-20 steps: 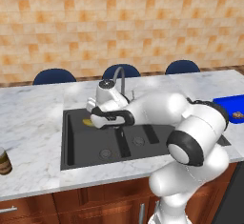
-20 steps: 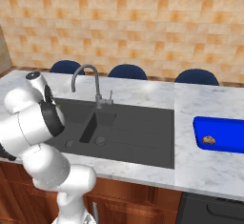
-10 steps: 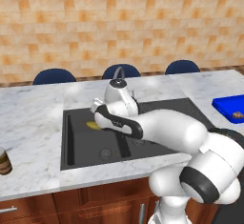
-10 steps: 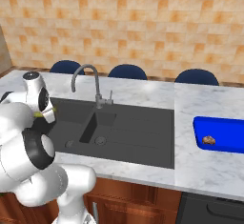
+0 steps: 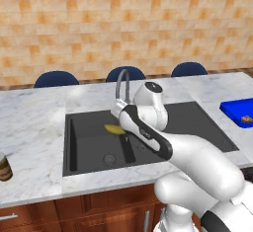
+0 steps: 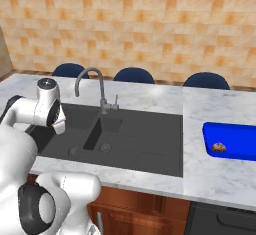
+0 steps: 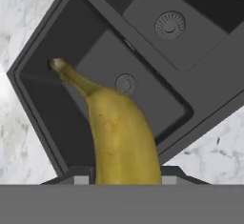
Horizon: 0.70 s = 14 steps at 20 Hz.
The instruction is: Pick up all produce items and place them in the sink. Turn on the sink faucet to wash them. Then turn the sink off and put them in the tray.
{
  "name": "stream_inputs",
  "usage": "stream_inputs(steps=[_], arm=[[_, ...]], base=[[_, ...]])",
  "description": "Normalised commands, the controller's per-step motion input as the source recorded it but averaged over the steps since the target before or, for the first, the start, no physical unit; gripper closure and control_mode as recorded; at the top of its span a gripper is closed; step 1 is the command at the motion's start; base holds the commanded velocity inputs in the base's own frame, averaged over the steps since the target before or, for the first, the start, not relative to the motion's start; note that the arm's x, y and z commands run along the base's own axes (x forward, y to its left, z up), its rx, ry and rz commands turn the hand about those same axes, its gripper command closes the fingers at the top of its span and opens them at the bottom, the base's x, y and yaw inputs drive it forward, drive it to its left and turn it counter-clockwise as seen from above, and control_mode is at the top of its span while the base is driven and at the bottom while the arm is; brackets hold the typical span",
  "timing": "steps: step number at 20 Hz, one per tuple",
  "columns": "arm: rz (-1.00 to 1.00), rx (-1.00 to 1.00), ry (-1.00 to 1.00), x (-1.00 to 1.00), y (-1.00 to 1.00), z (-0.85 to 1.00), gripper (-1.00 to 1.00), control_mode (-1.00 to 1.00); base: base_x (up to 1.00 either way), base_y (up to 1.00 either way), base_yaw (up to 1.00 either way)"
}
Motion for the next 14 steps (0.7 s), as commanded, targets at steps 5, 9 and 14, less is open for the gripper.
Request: stream_inputs(steps=[5, 9, 14], arm=[[0.01, 0.05, -0.01, -0.03, -0.54, 0.21, 1.0, -1.0], [0.0, 0.0, -0.01, 0.0, -0.58, 0.13, 1.0, -1.0], [0.0, 0.01, 0.0, -0.04, -0.62, 0.01, 1.0, -1.0]], base=[[0.0, 0.0, 0.0], [0.0, 0.0, 0.0], [0.0, 0.0, 0.0]])
